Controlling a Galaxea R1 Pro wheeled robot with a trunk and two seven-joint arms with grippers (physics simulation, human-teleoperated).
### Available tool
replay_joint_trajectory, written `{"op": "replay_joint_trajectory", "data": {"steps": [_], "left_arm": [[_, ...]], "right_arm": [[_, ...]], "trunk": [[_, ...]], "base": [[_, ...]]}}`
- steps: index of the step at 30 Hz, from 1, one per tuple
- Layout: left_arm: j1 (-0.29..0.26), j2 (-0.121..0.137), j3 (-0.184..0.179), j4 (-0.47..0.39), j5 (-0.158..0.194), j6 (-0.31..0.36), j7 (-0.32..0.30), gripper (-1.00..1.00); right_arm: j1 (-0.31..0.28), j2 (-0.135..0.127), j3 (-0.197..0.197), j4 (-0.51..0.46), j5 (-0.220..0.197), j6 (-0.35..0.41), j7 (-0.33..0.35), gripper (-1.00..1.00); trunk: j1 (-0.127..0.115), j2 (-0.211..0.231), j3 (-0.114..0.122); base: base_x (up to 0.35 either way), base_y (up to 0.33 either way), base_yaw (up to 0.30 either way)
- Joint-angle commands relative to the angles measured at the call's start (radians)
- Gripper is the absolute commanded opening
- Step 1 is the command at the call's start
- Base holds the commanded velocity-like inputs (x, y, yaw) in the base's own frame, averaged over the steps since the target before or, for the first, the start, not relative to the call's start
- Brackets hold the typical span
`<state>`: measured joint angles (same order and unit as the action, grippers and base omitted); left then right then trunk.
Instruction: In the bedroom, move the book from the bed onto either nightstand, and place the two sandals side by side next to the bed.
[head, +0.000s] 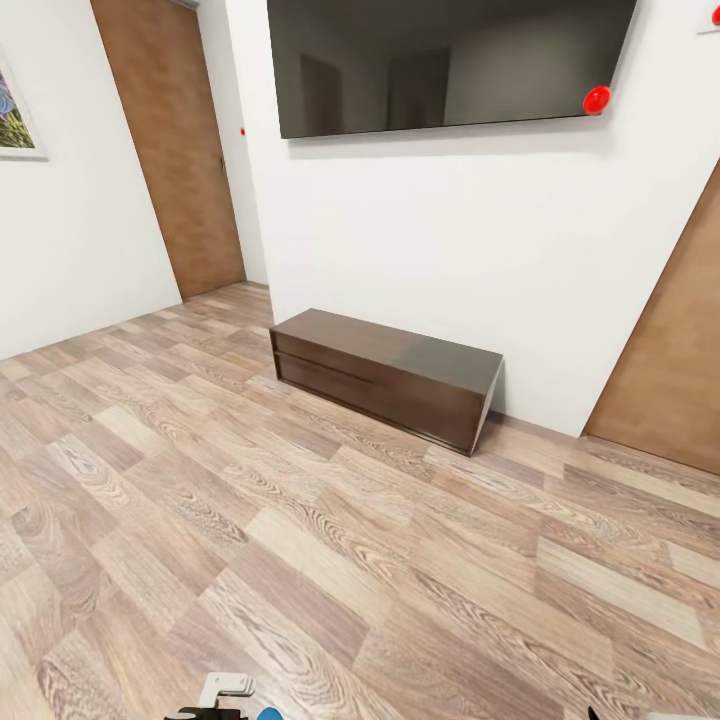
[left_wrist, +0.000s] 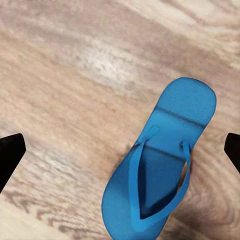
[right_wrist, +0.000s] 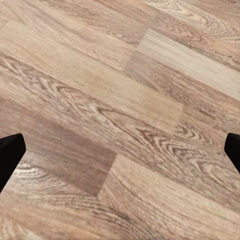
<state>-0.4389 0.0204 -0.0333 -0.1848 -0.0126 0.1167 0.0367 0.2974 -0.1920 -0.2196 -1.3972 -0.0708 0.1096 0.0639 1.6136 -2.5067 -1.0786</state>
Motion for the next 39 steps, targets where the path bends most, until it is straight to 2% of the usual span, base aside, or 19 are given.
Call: {"op": "replay_joint_trajectory", "data": {"steps": [1, 18, 28, 39], "left_arm": [[0.0, 0.0, -0.003, -0.002, -0.001, 0.006, 0.003, 1.0], [0.0, 0.0, -0.003, -0.002, -0.001, 0.006, 0.003, 1.0], [0.0, 0.0, -0.003, -0.002, 0.0, 0.005, 0.003, 1.0], [-0.001, -0.002, -0.003, -0.004, 0.002, -0.006, 0.004, 1.0]], "right_arm": [[0.0, 0.0, -0.001, -0.002, -0.007, 0.005, 0.005, 1.0], [0.0, 0.0, -0.002, -0.002, -0.007, 0.005, 0.005, 1.0], [0.0, 0.0, -0.002, 0.0, -0.007, 0.005, 0.005, 1.0], [0.0, 0.0, -0.003, 0.014, -0.007, 0.005, 0.005, 1.0]], "trunk": [[0.0, 0.0, -0.001], [0.0, 0.0, -0.001], [0.004, -0.003, -0.039], [0.004, -0.003, -0.039]], "base": [[0.0, 0.0, 0.0], [0.0, 0.0, 0.0], [0.0, 0.0, 0.0], [0.0, 0.0, 0.0]]}}
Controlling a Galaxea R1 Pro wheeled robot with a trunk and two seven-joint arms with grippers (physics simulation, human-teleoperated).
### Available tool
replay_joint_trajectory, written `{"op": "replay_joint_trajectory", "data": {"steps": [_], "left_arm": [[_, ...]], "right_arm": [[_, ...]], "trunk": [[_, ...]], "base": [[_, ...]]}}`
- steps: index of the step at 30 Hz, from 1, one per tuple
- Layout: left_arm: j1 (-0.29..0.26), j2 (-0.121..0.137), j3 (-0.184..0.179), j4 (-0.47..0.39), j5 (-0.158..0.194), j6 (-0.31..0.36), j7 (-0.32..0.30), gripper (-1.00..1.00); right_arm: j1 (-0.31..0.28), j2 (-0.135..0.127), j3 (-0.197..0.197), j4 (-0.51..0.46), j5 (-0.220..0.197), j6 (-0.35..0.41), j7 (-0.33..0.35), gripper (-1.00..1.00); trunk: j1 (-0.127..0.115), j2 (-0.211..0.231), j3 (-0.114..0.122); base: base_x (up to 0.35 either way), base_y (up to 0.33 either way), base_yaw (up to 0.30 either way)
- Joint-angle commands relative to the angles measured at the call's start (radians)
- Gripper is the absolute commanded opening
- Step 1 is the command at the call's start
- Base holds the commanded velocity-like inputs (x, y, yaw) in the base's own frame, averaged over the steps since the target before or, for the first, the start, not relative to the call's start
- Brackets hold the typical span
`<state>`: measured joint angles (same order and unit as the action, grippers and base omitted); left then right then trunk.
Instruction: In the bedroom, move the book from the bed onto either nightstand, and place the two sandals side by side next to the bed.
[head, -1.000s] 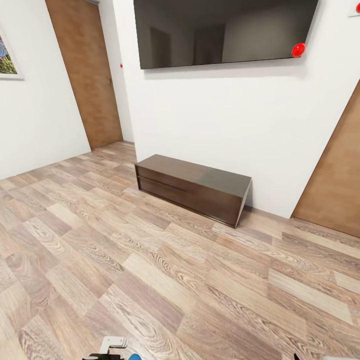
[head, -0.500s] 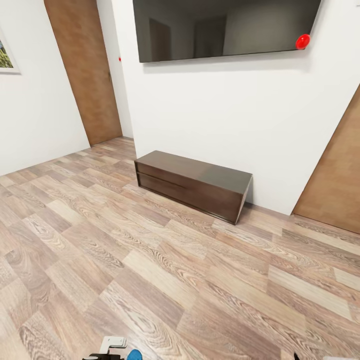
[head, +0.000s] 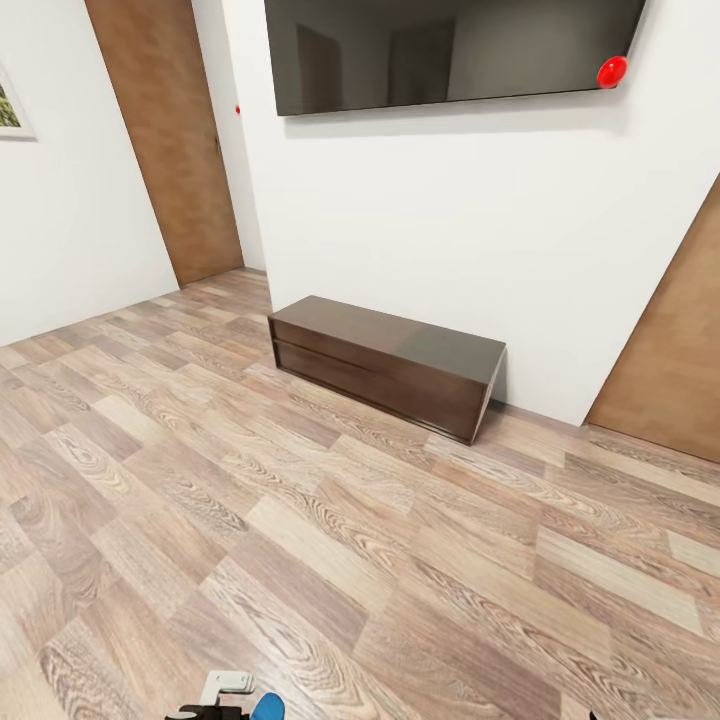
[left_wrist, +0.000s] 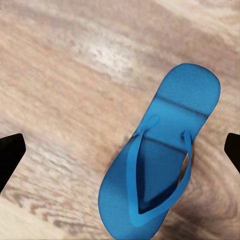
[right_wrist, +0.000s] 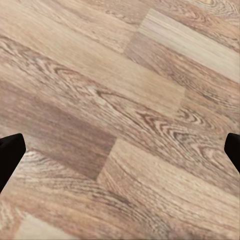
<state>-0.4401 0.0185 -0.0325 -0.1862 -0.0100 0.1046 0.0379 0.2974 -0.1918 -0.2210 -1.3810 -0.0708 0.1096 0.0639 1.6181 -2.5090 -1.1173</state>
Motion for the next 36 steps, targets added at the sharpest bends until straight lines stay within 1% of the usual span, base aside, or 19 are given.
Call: {"op": "replay_joint_trajectory", "data": {"steps": [1, 4, 23, 36], "left_arm": [[0.0, 0.0, -0.003, -0.002, -0.001, 0.005, 0.003, 1.0], [0.0, 0.0, -0.003, -0.003, -0.001, 0.004, 0.003, 1.0], [0.0, -0.003, -0.003, -0.039, -0.001, 0.0, 0.003, 1.0], [0.0, -0.005, -0.013, -0.065, -0.001, -0.001, 0.003, 1.0]], "right_arm": [[0.0, 0.0, -0.001, -0.001, -0.007, 0.005, 0.005, 1.0], [0.0, 0.0, -0.001, 0.0, -0.007, 0.005, 0.005, 1.0], [0.0, 0.0, -0.001, 0.003, -0.007, 0.005, 0.005, 1.0], [0.0, 0.0, 0.0, 0.003, -0.007, 0.005, 0.005, 1.0]], "trunk": [[0.0, 0.0, -0.001], [0.0, 0.0, -0.001], [0.008, -0.005, -0.074], [0.008, -0.005, -0.074]], "base": [[0.0, 0.0, 0.0], [0.0, 0.0, 0.0], [0.0, 0.0, 0.0], [0.0, 0.0, 0.0]]}}
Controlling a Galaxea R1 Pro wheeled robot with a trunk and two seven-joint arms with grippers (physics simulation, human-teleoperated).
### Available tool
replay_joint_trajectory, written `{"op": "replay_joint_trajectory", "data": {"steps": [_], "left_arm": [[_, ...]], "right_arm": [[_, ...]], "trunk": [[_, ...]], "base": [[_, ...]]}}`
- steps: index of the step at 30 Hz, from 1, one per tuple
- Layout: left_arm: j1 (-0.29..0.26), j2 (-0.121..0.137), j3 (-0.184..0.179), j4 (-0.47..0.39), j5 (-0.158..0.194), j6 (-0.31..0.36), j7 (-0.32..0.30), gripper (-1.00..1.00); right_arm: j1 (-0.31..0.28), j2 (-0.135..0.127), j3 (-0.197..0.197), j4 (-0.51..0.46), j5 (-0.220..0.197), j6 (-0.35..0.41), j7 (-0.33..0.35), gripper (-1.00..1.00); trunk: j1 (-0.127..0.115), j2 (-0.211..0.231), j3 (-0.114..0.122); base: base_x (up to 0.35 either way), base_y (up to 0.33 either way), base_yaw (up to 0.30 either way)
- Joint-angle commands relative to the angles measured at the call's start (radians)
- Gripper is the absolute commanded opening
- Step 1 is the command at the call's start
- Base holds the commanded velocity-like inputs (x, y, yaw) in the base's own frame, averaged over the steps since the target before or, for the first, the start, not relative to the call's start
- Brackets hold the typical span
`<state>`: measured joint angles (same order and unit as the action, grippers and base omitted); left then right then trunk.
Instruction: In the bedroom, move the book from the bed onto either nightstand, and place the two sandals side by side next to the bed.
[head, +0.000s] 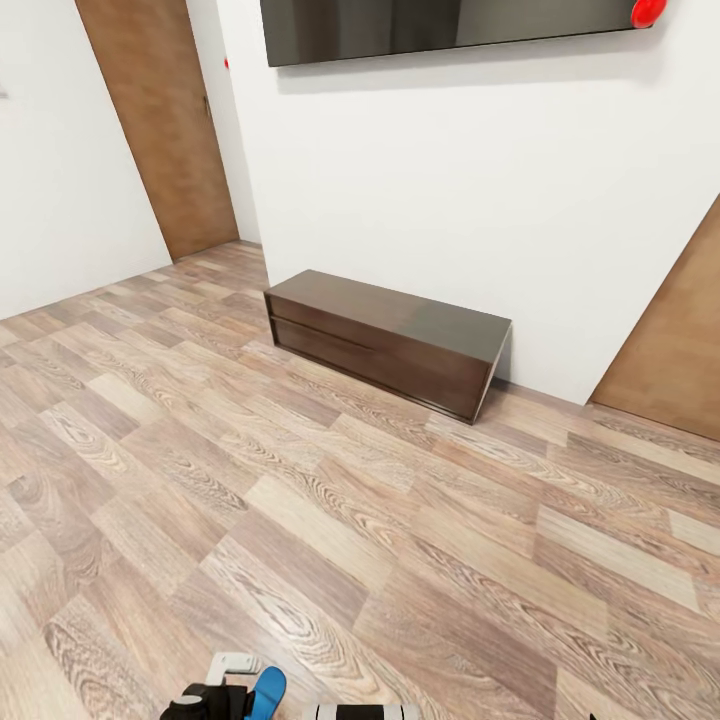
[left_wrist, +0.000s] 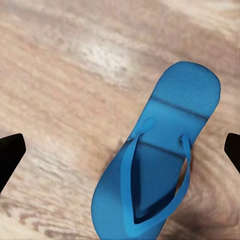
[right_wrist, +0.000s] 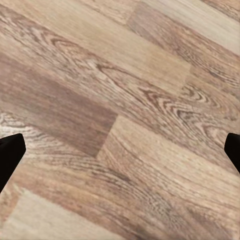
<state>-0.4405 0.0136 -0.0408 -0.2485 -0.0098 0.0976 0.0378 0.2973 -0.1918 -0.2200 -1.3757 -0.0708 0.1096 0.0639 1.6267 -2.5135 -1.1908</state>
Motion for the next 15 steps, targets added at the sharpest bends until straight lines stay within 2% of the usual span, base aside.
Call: {"op": "replay_joint_trajectory", "data": {"steps": [1, 15], "left_arm": [[0.0, 0.0, -0.005, -0.003, -0.001, 0.006, 0.004, 1.0], [0.0, 0.0, -0.007, -0.029, -0.001, 0.005, 0.004, 1.0]], "right_arm": [[0.0, 0.0, -0.001, -0.002, -0.007, 0.005, 0.005, 1.0], [0.0, 0.0, -0.001, -0.002, -0.007, 0.005, 0.005, 1.0]], "trunk": [[0.0, 0.0, -0.001], [0.0, 0.0, -0.001]], "base": [[0.0, 0.0, 0.0], [0.0, 0.0, 0.0]]}}
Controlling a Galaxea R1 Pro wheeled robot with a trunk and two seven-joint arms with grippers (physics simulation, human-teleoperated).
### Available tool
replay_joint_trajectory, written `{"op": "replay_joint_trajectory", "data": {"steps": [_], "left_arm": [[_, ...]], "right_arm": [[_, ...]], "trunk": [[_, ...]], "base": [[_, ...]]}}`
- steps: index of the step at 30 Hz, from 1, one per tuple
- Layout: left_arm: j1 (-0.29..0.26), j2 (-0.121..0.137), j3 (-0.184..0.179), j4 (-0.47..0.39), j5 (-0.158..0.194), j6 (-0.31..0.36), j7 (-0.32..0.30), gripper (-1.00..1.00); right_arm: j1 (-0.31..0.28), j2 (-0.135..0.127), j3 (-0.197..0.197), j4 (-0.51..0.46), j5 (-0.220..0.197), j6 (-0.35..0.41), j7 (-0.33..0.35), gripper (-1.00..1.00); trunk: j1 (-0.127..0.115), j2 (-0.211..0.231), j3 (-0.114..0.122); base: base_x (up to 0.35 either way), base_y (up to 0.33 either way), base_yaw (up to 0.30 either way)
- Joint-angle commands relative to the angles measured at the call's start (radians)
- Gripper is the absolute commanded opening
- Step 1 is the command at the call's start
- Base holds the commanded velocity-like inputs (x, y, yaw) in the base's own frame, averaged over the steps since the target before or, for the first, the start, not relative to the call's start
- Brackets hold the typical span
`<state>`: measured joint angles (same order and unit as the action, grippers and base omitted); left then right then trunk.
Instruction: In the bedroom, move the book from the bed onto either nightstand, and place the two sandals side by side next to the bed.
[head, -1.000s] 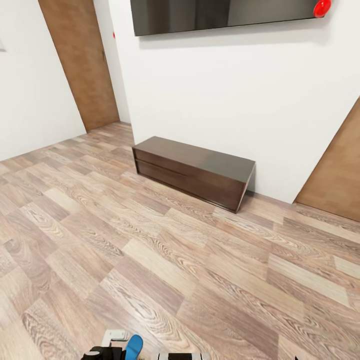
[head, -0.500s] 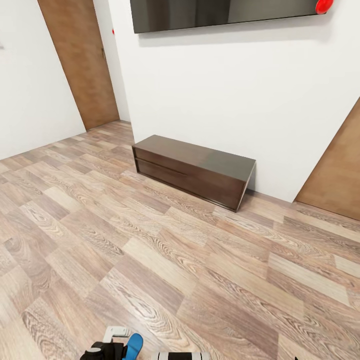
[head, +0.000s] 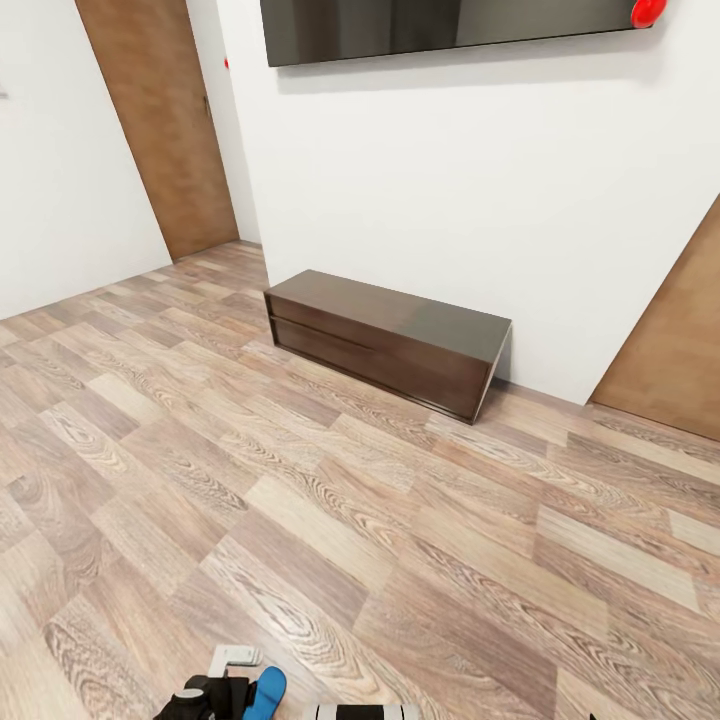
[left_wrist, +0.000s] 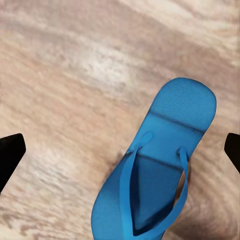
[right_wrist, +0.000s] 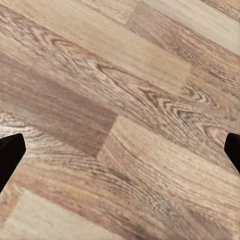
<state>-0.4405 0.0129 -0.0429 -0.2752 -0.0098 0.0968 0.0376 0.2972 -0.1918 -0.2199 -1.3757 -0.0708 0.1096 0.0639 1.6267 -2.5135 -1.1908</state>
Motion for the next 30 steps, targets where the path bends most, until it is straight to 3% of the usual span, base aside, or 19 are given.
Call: {"op": "replay_joint_trajectory", "data": {"steps": [1, 5, 16, 30], "left_arm": [[0.0, 0.0, -0.005, -0.004, -0.001, 0.006, 0.004, 1.0], [0.0, 0.0, -0.005, -0.008, -0.001, 0.006, 0.004, 1.0], [0.0, 0.0, -0.005, -0.016, -0.001, 0.006, 0.004, 1.0], [0.0, -0.001, -0.011, -0.03, -0.001, 0.006, 0.004, 1.0]], "right_arm": [[0.0, 0.0, -0.001, -0.002, -0.007, 0.005, 0.005, 1.0], [0.0, 0.0, -0.001, -0.002, -0.007, 0.005, 0.005, 1.0], [0.0, 0.0, -0.001, -0.002, -0.007, 0.005, 0.005, 1.0], [0.0, 0.0, -0.001, -0.002, -0.007, 0.005, 0.005, 1.0]], "trunk": [[0.0, 0.0, -0.001], [0.0, 0.0, -0.001], [0.005, -0.003, -0.043], [0.005, -0.003, -0.043]], "base": [[0.0, 0.0, 0.0], [0.0, 0.0, 0.0], [0.0, 0.0, 0.0], [0.0, 0.0, 0.0]]}}
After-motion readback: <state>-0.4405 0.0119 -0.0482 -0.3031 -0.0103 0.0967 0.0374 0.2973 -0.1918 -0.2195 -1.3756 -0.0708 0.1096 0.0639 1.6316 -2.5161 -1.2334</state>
